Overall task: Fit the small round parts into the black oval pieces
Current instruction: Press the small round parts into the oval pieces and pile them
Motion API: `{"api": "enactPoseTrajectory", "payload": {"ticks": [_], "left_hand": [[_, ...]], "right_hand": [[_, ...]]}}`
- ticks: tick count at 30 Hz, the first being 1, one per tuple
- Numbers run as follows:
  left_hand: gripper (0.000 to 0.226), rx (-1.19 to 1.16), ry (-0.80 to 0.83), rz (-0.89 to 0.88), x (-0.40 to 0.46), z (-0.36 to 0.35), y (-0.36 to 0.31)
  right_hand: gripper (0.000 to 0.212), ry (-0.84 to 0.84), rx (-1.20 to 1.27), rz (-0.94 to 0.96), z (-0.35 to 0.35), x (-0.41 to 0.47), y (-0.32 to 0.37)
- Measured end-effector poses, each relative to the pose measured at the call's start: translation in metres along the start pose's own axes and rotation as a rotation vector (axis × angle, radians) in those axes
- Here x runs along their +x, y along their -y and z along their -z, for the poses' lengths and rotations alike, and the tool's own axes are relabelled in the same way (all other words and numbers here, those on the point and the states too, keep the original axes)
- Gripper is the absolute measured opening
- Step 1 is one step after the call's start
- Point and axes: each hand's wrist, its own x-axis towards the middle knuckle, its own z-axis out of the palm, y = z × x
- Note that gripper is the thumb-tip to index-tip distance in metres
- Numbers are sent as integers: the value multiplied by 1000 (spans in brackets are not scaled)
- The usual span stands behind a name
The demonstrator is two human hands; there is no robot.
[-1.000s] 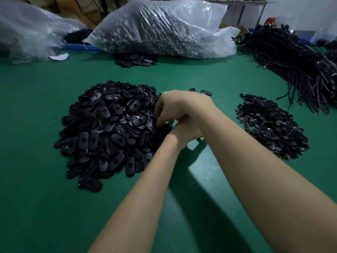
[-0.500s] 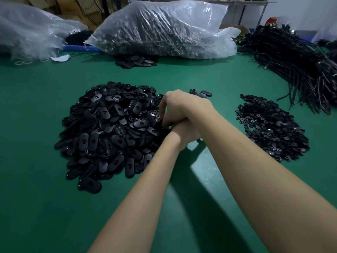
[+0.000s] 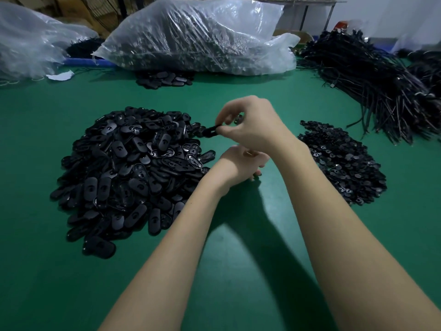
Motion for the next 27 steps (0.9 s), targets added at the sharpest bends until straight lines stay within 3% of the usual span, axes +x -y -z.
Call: {"api": "enactPoseTrajectory", "payload": {"ticks": [3, 9, 18, 20, 24, 27], "left_hand": [[11, -91, 12, -38, -1, 0, 2], [8, -47, -15, -40, 0, -3, 2], [9, -205, 39, -57, -2, 0, 3], [9, -206, 15, -47, -1, 0, 5], [13, -270, 20, -32, 0, 1, 5], [19, -323, 31, -26, -1, 1, 5]], "right_hand": [[6, -120, 97, -102, 12, -28, -33], [8, -167, 317, -301, 17, -77, -83], [9, -128, 408, -316, 20, -87, -94], [7, -144, 283, -376, 25, -88, -96], [18, -139, -232, -612, 44, -93, -107], [18, -110, -278, -745, 48, -96, -109]]}}
